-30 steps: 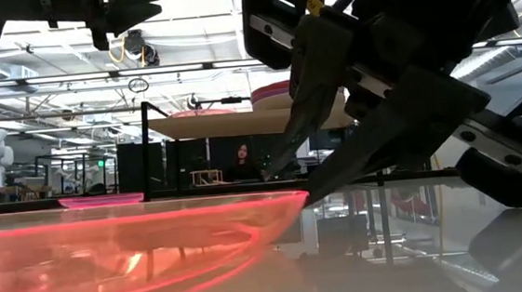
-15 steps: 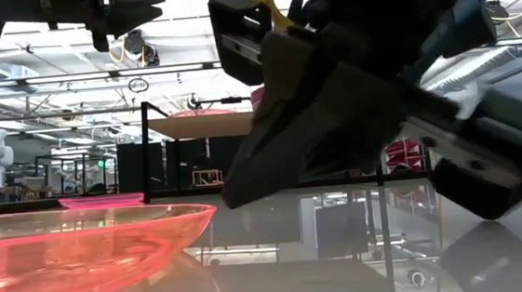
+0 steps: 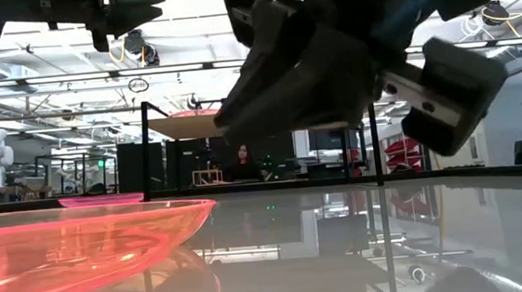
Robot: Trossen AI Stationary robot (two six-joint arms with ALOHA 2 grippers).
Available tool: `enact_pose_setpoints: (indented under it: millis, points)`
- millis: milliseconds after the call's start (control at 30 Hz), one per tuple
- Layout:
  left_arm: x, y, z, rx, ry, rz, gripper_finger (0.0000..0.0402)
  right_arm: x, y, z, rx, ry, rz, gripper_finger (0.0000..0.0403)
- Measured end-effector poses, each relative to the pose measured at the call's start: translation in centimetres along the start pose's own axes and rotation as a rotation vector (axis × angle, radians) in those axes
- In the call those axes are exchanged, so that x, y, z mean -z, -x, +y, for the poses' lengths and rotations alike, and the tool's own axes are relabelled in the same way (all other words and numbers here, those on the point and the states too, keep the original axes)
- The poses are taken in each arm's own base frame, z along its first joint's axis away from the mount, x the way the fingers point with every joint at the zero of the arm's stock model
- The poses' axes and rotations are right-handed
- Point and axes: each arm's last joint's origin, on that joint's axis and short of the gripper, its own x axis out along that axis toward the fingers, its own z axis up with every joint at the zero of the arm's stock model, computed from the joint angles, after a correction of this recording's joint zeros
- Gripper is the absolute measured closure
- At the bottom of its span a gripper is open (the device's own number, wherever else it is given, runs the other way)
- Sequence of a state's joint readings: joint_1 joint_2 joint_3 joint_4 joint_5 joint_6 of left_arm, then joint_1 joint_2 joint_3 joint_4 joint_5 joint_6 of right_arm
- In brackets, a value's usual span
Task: Place and stack plates onto a shelf
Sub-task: Stack the orange transparent plate on top of the pink transparent plate on the shelf
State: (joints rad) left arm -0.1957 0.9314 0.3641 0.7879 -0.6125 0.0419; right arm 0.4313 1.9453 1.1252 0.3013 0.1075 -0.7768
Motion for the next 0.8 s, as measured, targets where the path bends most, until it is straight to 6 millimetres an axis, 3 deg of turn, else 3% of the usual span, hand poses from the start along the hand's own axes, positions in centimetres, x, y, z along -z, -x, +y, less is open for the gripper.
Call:
enact_pose_setpoints:
  millis: [300,533,800]
  points:
    - [0.0,0.0,0.0,0.000,0.023,0.001,0.0245,-0.5,-1.8,0.3,-0.051,0.252,0.029,0.0239]
    - [0.1,0.0,0.1,-0.004,0.008,0.007,0.0245,-1.8,-1.6,1.3,-0.095,0.375,-0.021,0.0235]
    - [0.1,-0.1,0.1,-0.008,0.022,0.012,0.0245,-2.1,-4.8,1.8,-0.146,0.417,0.068,0.0238]
